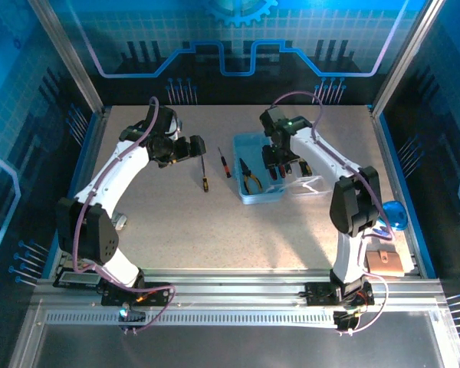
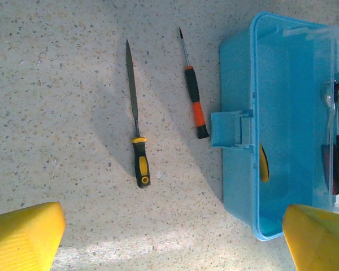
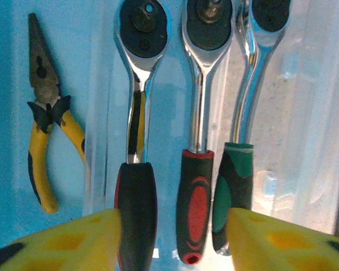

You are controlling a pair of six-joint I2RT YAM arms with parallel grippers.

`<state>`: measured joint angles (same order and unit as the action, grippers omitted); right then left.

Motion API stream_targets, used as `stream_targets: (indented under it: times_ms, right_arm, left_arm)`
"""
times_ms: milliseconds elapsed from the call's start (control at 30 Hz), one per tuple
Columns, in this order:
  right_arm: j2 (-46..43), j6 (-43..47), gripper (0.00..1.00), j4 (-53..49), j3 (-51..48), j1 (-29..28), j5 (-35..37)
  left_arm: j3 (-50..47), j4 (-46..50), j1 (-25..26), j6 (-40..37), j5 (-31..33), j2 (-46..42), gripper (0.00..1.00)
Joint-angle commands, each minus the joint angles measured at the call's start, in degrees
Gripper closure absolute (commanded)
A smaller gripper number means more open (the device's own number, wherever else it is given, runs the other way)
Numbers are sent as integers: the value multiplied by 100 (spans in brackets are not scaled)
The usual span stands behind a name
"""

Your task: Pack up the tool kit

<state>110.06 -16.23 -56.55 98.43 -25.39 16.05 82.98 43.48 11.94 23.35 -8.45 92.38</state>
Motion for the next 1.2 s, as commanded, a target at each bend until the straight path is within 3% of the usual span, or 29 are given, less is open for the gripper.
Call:
stream_targets:
  times_ms: [0, 33, 67, 267, 500, 800, 1167]
  right_arm:
    - [-457, 206, 21, -136, 213, -166, -301]
    - [-552, 294, 6, -76, 180, -202, -458]
    - [-678, 390, 0, 37, 120, -254, -594]
    - [-1367, 617, 0, 518, -358, -458, -1349]
    - [-1636, 586, 0, 608, -772, -436, -1361]
    - [-1717, 512, 0, 688, -962, -422, -1423]
    - [-1740, 495, 0, 766, -1034, -370, -1570]
  left_arm:
    - [67, 139, -1, -190, -152, 215, 1]
    - [100, 201, 1, -224, -181, 317, 1]
    - [160, 305, 9, -268, -169, 467, 1]
    - [256, 374, 113, -369, 191, 1236, 1]
    - [793, 532, 367, -545, 677, 2289, 3]
    - [1228, 717, 596, -629, 900, 3037, 27]
    - [1226, 798, 801, -656, 1006, 3458, 45]
